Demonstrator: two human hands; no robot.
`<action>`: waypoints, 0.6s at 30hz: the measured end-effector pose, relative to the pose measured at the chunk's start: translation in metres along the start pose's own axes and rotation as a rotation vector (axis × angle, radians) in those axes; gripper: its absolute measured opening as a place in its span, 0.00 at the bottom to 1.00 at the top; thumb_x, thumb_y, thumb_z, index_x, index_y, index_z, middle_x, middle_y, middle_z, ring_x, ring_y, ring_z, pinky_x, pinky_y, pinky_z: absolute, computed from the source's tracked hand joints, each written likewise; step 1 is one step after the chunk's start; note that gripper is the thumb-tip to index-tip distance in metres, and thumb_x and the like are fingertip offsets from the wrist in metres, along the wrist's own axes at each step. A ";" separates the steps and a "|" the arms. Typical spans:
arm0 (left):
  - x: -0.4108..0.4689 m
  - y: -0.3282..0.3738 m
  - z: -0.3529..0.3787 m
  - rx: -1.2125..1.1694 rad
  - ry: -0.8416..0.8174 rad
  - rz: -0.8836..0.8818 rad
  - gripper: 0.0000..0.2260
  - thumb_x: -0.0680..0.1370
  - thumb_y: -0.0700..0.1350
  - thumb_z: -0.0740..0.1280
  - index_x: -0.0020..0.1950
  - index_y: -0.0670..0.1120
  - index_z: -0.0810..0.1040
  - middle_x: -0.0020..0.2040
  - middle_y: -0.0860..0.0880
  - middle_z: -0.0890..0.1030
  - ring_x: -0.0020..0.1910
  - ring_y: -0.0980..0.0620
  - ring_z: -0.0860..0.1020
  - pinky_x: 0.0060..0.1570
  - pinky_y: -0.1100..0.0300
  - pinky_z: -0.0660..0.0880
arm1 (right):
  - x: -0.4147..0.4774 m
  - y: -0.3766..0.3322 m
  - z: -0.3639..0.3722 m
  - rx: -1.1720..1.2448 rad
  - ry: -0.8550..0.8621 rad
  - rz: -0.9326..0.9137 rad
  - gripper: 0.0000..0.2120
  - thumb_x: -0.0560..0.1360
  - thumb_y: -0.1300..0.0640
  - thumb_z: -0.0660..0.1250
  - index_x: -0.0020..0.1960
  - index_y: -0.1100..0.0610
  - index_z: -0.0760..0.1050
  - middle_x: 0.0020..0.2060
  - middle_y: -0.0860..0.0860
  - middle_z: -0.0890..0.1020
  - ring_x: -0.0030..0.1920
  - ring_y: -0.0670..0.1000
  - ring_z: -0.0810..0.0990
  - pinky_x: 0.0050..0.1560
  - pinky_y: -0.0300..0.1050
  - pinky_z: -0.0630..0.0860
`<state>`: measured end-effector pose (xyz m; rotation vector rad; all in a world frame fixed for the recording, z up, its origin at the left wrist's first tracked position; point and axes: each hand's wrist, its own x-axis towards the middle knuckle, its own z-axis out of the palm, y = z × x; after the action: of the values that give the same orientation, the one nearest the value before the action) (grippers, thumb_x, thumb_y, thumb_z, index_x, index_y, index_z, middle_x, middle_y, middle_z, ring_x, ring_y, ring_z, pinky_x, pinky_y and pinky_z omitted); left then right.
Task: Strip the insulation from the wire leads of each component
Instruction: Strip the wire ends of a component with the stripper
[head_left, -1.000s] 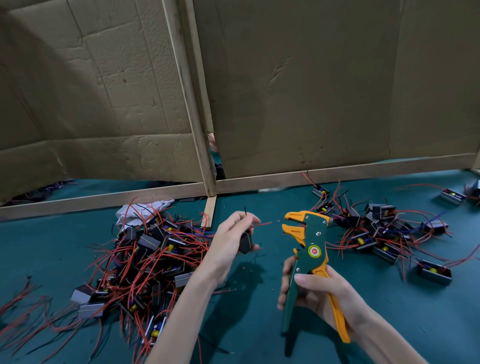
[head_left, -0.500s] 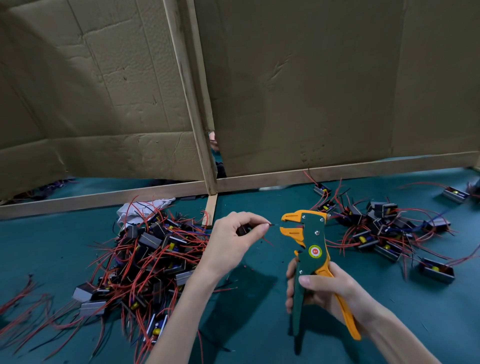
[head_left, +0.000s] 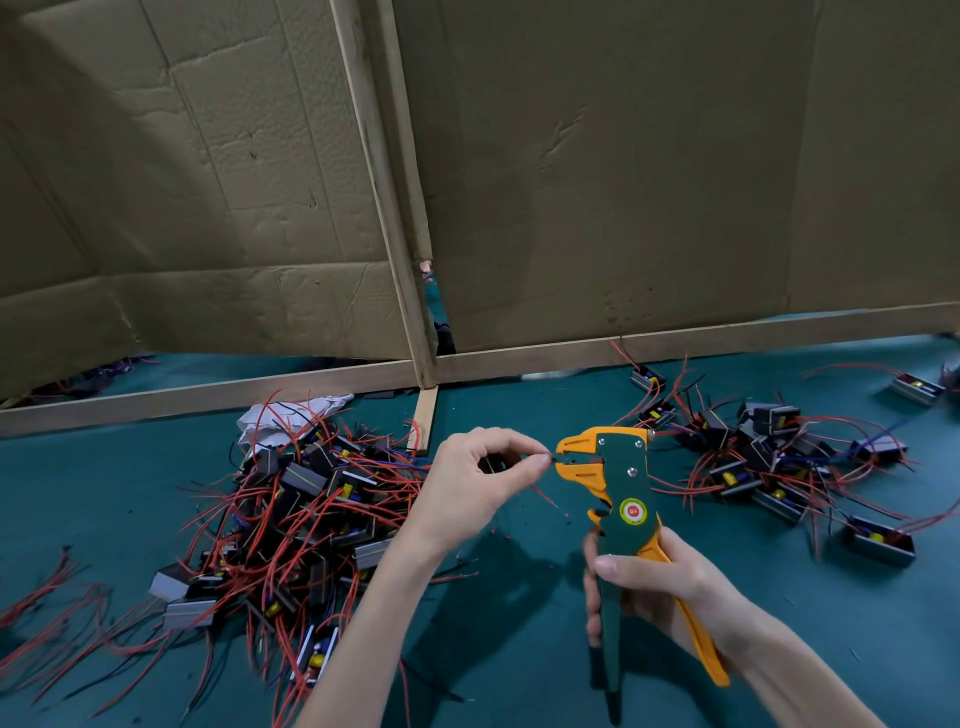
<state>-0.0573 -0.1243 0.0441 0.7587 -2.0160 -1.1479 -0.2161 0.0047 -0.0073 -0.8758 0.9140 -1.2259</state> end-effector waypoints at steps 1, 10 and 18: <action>0.000 -0.001 -0.001 -0.002 -0.003 0.000 0.05 0.73 0.44 0.73 0.40 0.55 0.84 0.41 0.46 0.83 0.43 0.44 0.78 0.46 0.54 0.74 | 0.000 0.001 0.001 0.002 0.009 0.005 0.10 0.65 0.58 0.75 0.41 0.62 0.78 0.34 0.64 0.76 0.32 0.61 0.78 0.37 0.55 0.78; 0.002 -0.006 -0.002 0.001 -0.038 0.015 0.09 0.74 0.42 0.73 0.38 0.56 0.83 0.38 0.53 0.83 0.40 0.52 0.79 0.45 0.60 0.73 | -0.001 0.005 0.009 -0.028 0.118 0.009 0.13 0.60 0.53 0.78 0.37 0.59 0.77 0.29 0.63 0.74 0.26 0.58 0.75 0.30 0.50 0.76; 0.005 -0.020 0.000 0.021 -0.013 -0.057 0.06 0.76 0.43 0.70 0.39 0.52 0.82 0.33 0.53 0.78 0.33 0.57 0.69 0.39 0.65 0.67 | 0.004 0.013 0.023 0.111 0.200 0.000 0.14 0.59 0.56 0.76 0.38 0.63 0.75 0.29 0.62 0.74 0.26 0.58 0.75 0.29 0.49 0.76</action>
<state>-0.0573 -0.1364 0.0277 0.8263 -2.0317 -1.1675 -0.1892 0.0037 -0.0109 -0.6732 0.9945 -1.3681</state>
